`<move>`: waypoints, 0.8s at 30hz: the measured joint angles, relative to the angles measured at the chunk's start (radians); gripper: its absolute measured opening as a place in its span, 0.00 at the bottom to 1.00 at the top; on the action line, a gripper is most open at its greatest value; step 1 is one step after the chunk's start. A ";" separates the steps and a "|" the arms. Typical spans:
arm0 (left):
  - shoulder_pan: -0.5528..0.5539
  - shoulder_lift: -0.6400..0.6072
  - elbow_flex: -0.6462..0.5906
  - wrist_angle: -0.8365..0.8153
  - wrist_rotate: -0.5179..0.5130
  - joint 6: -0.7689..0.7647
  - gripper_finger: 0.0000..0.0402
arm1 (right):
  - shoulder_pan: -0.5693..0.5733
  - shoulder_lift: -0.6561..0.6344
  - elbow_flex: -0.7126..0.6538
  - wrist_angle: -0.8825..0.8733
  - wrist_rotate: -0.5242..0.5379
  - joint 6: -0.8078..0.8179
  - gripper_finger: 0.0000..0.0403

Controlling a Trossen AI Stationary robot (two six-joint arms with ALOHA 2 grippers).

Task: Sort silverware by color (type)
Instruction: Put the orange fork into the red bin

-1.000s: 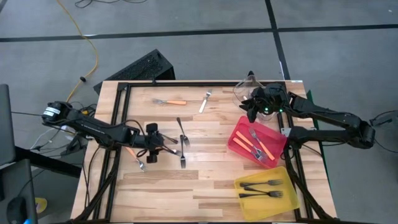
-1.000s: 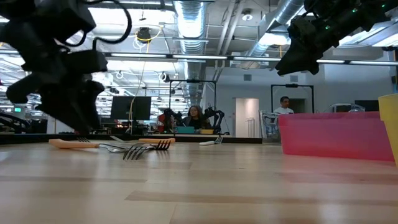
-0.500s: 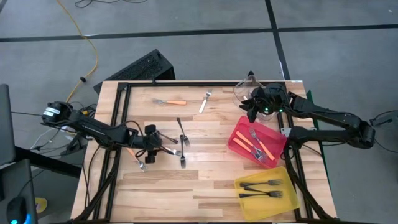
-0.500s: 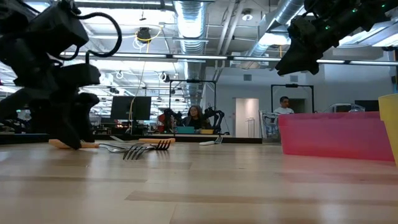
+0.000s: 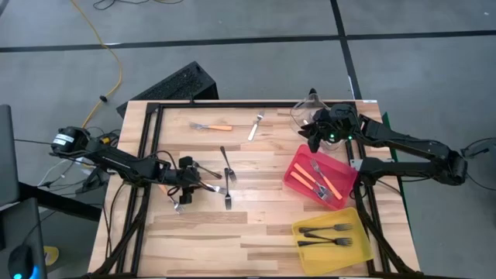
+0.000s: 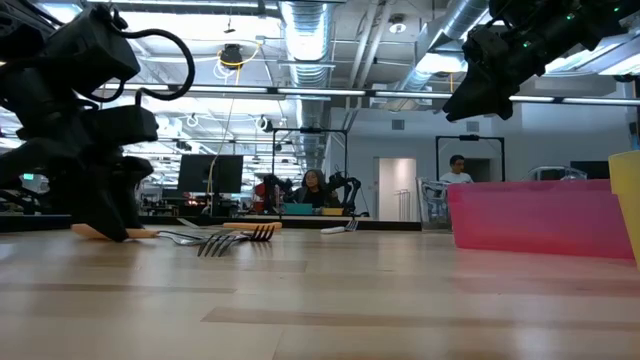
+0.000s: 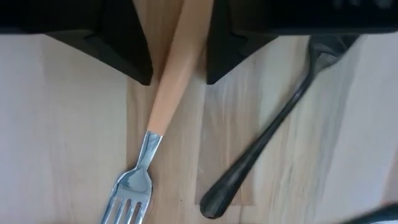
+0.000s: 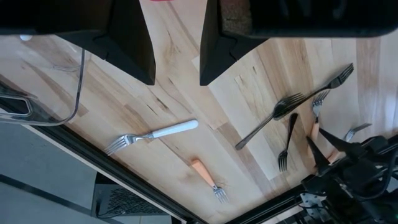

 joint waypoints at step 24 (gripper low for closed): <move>0.041 0.002 -0.008 0.208 -0.050 -0.089 0.09 | 0.000 0.000 0.000 0.001 0.000 0.033 0.37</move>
